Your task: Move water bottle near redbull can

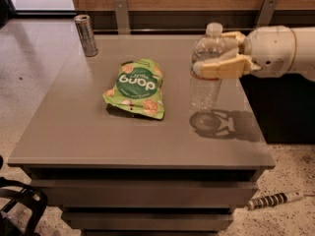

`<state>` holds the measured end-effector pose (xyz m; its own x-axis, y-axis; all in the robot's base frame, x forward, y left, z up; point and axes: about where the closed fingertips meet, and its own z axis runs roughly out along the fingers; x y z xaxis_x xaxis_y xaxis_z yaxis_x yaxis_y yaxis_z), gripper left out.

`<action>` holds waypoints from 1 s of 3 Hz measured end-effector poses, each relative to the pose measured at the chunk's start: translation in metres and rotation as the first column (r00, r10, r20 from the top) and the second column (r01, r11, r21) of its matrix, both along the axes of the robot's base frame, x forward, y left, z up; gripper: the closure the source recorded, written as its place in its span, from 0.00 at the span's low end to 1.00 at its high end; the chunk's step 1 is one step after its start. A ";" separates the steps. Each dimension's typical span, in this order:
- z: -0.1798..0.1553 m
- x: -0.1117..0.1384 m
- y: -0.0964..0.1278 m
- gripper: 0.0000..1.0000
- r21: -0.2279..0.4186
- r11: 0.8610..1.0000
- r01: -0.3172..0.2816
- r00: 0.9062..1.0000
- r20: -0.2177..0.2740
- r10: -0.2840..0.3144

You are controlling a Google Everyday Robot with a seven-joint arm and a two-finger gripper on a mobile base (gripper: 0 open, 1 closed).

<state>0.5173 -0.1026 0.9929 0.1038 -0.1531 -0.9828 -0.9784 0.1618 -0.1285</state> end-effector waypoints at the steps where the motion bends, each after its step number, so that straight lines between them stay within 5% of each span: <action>1: 0.030 0.049 -0.013 1.00 0.031 0.997 0.065 0.998 0.007 -0.065; 3: 0.078 0.128 0.005 1.00 0.064 0.979 0.194 0.979 0.054 -0.198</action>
Offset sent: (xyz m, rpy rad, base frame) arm 0.1517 -0.0200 0.0903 0.0941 -0.0558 -0.2518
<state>0.6458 -0.0981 1.0706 0.1359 -0.1188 -0.9836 -0.9178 0.3588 -0.1701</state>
